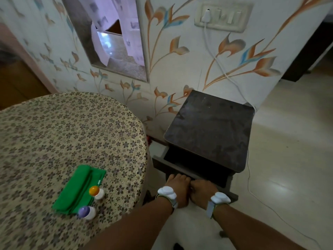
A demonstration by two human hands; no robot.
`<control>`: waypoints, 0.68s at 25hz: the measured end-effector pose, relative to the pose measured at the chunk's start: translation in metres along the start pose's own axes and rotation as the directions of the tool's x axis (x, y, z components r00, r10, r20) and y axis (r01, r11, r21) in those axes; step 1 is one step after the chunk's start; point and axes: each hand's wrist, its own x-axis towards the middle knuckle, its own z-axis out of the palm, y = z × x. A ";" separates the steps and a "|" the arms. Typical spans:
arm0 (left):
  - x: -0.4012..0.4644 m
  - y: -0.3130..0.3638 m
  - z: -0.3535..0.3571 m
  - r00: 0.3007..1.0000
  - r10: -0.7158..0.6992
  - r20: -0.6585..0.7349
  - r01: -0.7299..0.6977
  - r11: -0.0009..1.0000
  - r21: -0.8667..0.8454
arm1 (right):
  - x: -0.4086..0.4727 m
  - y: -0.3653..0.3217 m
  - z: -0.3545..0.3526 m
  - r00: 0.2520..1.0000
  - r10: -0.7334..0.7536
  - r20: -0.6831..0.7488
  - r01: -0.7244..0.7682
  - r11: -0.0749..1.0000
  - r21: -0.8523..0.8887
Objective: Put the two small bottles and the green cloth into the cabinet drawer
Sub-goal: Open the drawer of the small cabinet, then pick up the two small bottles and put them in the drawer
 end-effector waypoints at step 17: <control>-0.237 -0.231 0.016 0.425 -0.890 0.165 0.861 0.341 -0.378 | 0.107 -0.330 0.055 0.886 -0.320 0.336 0.310 0.947 0.084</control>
